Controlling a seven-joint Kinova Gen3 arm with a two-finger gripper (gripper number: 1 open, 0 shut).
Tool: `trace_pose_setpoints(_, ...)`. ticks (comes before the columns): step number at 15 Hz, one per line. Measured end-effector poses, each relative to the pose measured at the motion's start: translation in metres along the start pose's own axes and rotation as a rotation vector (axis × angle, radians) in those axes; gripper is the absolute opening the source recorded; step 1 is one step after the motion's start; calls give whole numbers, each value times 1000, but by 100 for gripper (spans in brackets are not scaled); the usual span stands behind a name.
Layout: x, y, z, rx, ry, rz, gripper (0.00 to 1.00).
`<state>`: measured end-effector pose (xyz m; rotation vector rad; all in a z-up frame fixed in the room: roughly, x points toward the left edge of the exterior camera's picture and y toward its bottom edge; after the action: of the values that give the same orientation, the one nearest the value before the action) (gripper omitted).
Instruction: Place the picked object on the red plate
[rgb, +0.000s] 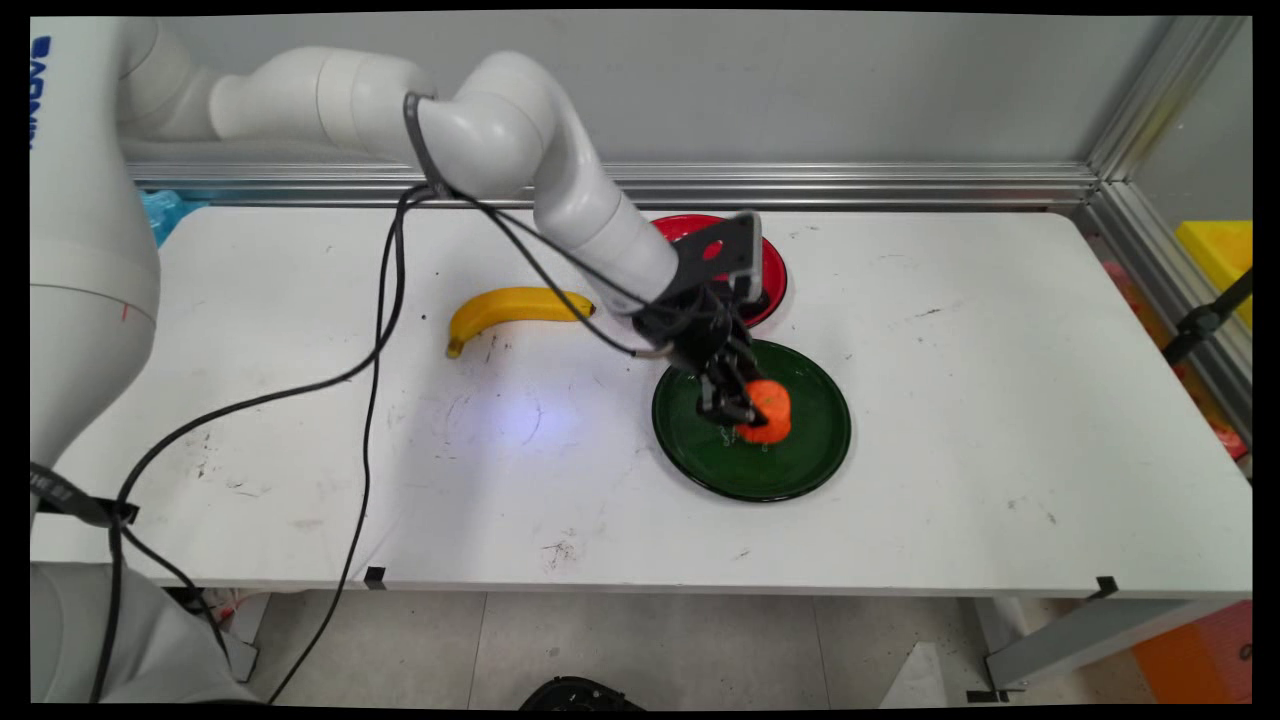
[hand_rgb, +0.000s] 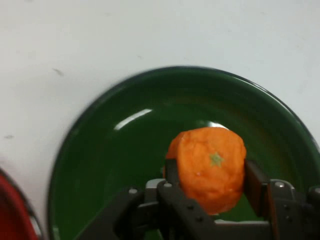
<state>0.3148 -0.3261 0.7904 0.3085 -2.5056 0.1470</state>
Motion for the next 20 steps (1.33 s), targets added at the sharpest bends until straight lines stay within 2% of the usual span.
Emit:
trace_pose_setpoints(3, 4, -26, -16, 27, 7, 10, 0)
trace_pose_setpoints(7, 0, -72, -34, 86, 8, 27, 0)
trace_pose_setpoints(13, -12, -135, -43, 162, 19, 34, 0)
trace_pose_setpoints(20, -28, -185, -40, 202, 19, 28, 0)
